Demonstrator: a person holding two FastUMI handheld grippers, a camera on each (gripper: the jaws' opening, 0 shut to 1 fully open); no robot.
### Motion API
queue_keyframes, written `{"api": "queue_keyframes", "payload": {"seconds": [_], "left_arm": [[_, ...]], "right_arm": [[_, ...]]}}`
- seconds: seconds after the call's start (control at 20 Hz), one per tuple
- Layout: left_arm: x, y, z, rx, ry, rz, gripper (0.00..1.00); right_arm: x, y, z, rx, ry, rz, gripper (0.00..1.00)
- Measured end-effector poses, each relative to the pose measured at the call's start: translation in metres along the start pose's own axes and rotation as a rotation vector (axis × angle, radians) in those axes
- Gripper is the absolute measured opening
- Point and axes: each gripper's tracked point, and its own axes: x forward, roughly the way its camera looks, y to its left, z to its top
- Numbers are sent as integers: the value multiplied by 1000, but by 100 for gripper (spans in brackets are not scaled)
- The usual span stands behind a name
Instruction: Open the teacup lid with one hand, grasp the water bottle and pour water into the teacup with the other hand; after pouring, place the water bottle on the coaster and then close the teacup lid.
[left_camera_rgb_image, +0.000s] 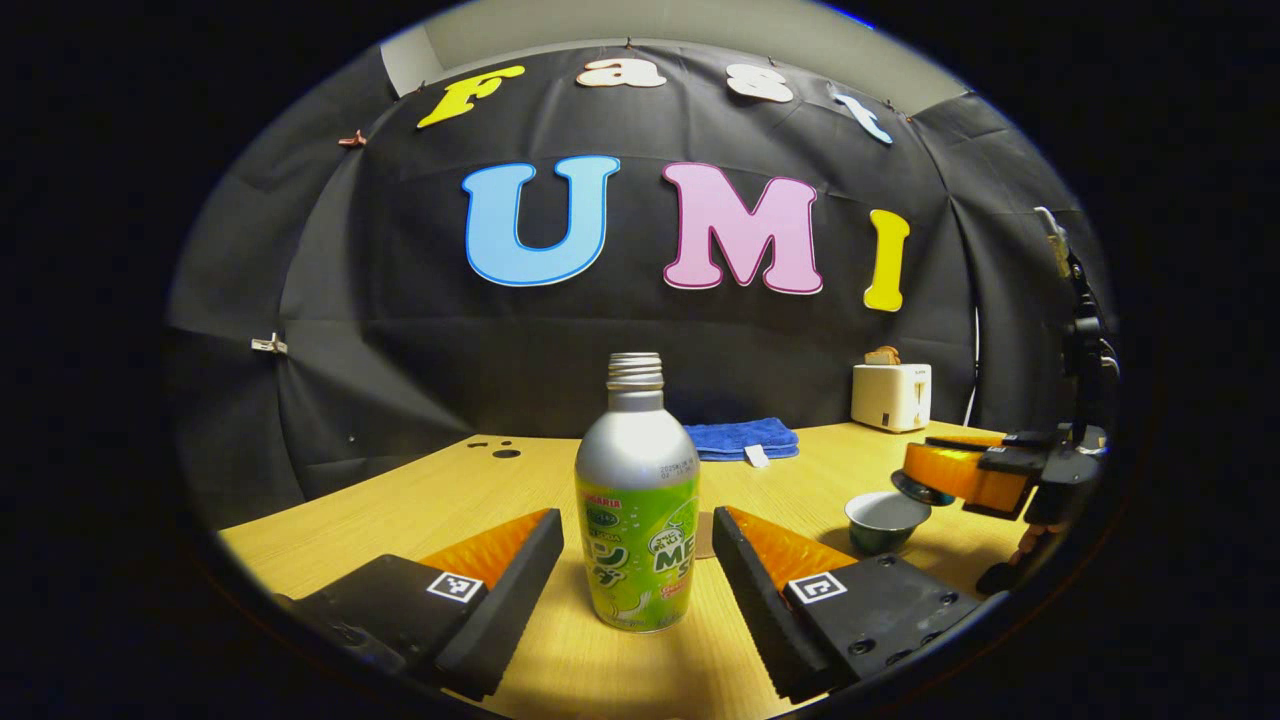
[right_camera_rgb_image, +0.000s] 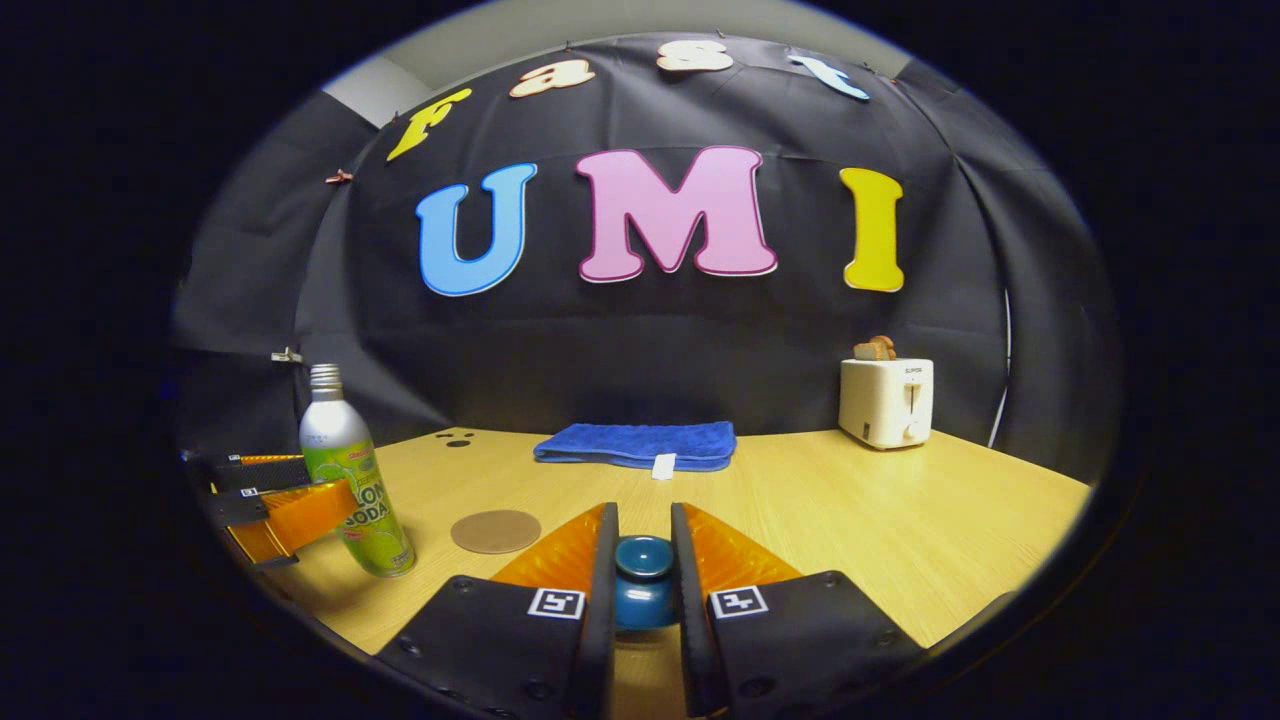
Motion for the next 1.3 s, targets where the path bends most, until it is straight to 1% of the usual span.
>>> {"api": "queue_keyframes", "payload": {"seconds": [0.05, 0.25, 0.5, 0.6, 0.65, 0.75, 0.85, 0.95, 1.1, 1.2, 1.3], "left_arm": [[4, 0, 0, 0, -1, -4, 95], [22, 3, 0, 2, -1, 9, 95], [40, 8, 0, 0, 1, 24, 95], [41, 5, 1, 1, 1, 14, 91], [41, 6, -1, 0, 0, 11, 84], [40, 3, 0, 2, 1, 0, 83], [40, 0, -1, 30, 8, -4, 81], [38, -11, 7, 95, 16, -24, 81], [41, -34, 32, 239, -26, -55, 80], [47, -49, 30, 373, -7, -86, 80], [53, -58, 27, 531, 3, -95, 82]], "right_arm": [[-2, 2, -1, 4, 2, 10, 31], [-10, -8, -2, 0, 0, 0, 31], [-14, -17, -2, -1, -1, 12, 31], [-14, -21, -1, -1, 0, 18, 31], [-15, -23, -1, -1, 0, 23, 30], [-16, -25, -1, -1, 2, 41, 31], [-16, -32, -1, -1, 2, 42, 31], [-16, -42, -1, -1, 2, 34, 31], [-13, -57, 0, -1, 3, 21, 30], [-12, -65, 0, 0, 2, 12, 30], [-13, -75, 1, 0, 1, 3, 31]]}}
